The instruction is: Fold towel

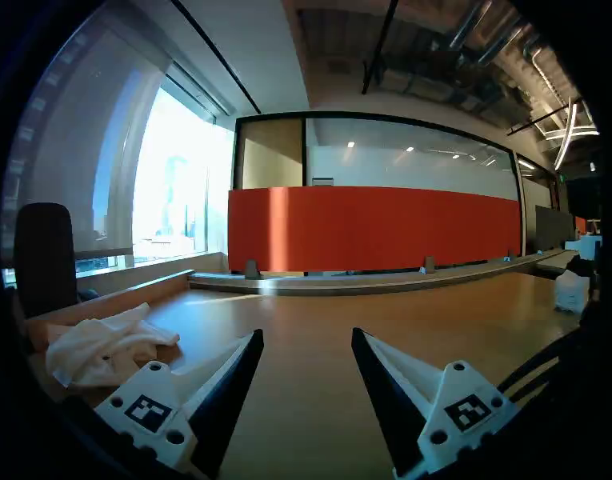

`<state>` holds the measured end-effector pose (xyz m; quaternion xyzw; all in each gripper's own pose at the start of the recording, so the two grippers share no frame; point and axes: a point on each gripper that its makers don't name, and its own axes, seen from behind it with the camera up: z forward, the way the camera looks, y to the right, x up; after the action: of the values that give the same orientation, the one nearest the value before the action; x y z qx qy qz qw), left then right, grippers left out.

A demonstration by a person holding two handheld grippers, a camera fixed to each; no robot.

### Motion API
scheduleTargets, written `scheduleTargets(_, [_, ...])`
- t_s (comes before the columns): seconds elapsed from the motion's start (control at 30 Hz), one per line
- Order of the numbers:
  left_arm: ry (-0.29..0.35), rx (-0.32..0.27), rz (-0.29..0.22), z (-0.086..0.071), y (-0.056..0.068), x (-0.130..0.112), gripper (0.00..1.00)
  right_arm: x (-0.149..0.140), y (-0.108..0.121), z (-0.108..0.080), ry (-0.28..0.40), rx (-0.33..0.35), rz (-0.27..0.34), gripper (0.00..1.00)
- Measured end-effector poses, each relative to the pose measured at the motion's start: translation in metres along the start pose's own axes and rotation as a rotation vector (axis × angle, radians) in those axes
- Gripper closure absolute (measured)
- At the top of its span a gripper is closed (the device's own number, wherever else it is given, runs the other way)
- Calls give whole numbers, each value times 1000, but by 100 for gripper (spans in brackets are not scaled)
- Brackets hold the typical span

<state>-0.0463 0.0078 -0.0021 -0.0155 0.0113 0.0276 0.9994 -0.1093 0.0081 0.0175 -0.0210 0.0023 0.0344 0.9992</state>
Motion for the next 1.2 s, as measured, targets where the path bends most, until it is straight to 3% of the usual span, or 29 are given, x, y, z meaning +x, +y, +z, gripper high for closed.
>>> scheduleTargets(0.4, [0,0,0,0,0,0,19,-24,2,-2,-2,13,-30,1])
scheduleTargets(1.2, [0,0,0,1,0,0,19,-47,13,-11,-4,15,-22,1])
